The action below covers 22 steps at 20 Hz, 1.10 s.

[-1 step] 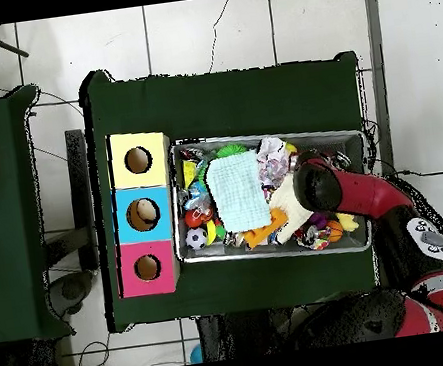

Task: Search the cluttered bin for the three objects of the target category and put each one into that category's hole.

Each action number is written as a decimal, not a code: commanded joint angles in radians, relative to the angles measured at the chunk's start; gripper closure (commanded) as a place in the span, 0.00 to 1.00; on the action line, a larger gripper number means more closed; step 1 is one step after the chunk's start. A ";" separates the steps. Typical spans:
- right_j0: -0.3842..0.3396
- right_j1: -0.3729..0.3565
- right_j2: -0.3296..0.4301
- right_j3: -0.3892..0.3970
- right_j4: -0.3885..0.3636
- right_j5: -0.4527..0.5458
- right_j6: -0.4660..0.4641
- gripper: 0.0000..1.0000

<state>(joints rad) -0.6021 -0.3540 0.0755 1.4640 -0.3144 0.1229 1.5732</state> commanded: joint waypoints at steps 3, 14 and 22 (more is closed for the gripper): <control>0.009 0.034 0.024 0.053 0.001 0.083 0.102 1.00; -0.012 -0.020 0.052 0.090 -0.003 0.120 0.078 0.00; -0.008 -0.018 0.051 0.093 -0.012 0.107 0.077 0.00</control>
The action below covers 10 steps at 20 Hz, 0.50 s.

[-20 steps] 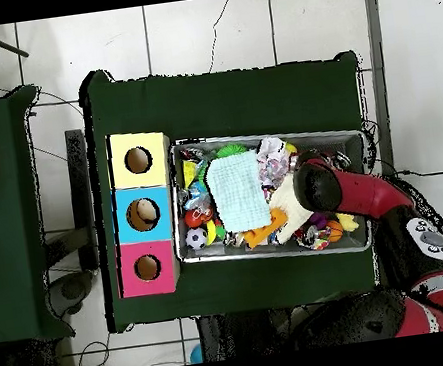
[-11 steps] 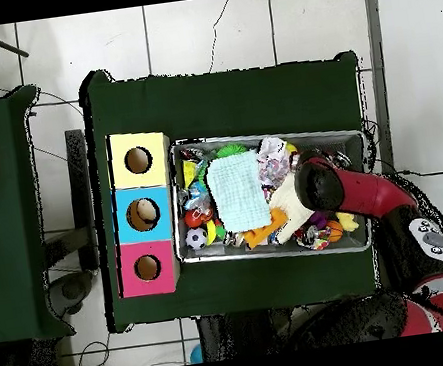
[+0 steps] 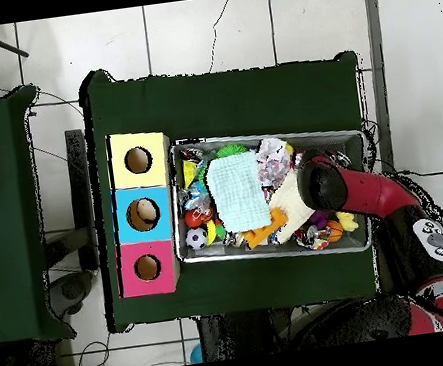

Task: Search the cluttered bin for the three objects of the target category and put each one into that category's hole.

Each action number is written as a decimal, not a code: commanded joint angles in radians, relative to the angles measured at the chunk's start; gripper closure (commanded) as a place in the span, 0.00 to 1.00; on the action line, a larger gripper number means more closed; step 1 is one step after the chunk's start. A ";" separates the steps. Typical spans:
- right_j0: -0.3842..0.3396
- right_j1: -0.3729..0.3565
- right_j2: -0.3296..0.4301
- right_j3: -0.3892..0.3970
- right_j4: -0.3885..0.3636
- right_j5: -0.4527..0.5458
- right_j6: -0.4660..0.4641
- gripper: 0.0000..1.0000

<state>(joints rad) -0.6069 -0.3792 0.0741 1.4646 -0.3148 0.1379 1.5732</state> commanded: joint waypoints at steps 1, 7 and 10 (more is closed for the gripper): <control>-0.004 0.008 0.053 0.093 -0.009 0.092 0.079 0.00; 0.000 0.009 0.050 0.090 -0.004 0.100 0.082 0.00; 0.001 0.012 0.048 0.095 -0.007 0.090 0.087 0.00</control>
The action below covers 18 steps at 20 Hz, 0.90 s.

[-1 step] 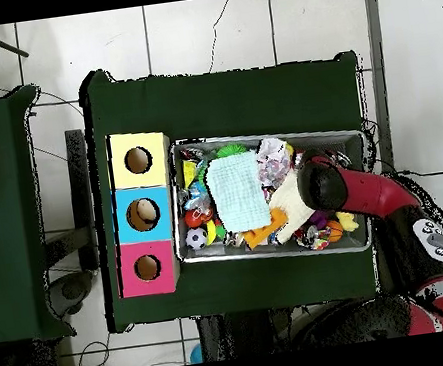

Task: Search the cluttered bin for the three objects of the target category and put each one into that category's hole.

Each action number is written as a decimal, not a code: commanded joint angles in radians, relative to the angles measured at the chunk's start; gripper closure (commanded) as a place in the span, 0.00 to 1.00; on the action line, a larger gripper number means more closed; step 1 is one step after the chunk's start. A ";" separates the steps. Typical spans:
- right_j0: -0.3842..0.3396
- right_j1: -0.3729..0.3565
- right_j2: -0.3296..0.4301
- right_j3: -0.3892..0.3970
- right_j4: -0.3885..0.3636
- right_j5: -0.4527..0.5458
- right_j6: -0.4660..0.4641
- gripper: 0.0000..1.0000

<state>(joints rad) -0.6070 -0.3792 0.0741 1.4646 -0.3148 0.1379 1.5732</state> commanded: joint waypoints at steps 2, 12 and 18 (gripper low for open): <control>0.002 0.014 0.045 0.101 -0.010 0.079 0.091 0.00; 0.000 -0.011 0.051 0.148 -0.004 0.081 0.102 0.00; 0.001 -0.021 0.046 0.175 -0.010 0.069 0.104 0.00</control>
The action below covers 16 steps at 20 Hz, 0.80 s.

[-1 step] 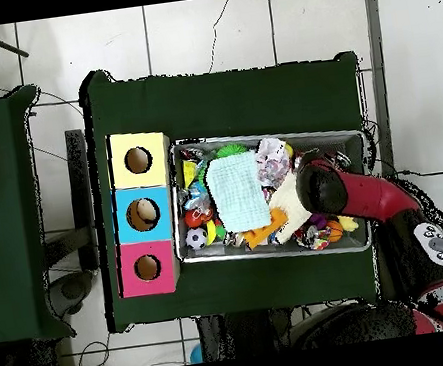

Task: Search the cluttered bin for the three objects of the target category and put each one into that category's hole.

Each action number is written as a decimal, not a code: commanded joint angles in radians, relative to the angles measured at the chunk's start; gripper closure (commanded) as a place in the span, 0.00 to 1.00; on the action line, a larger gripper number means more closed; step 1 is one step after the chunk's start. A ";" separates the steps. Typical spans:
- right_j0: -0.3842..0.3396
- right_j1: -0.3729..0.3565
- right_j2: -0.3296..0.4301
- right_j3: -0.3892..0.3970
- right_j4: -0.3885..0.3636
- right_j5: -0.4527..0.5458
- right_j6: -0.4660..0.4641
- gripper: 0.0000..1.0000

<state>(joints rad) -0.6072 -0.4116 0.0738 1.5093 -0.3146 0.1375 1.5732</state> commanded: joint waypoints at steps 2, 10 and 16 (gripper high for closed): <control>0.002 0.009 0.045 0.138 -0.012 0.064 0.106 0.00; 0.003 0.014 0.043 0.139 -0.014 0.062 0.102 0.00; -0.015 0.032 0.050 0.132 -0.033 0.049 0.077 0.00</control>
<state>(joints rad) -0.6083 -0.4292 0.0721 1.5606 -0.3144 0.1377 1.5732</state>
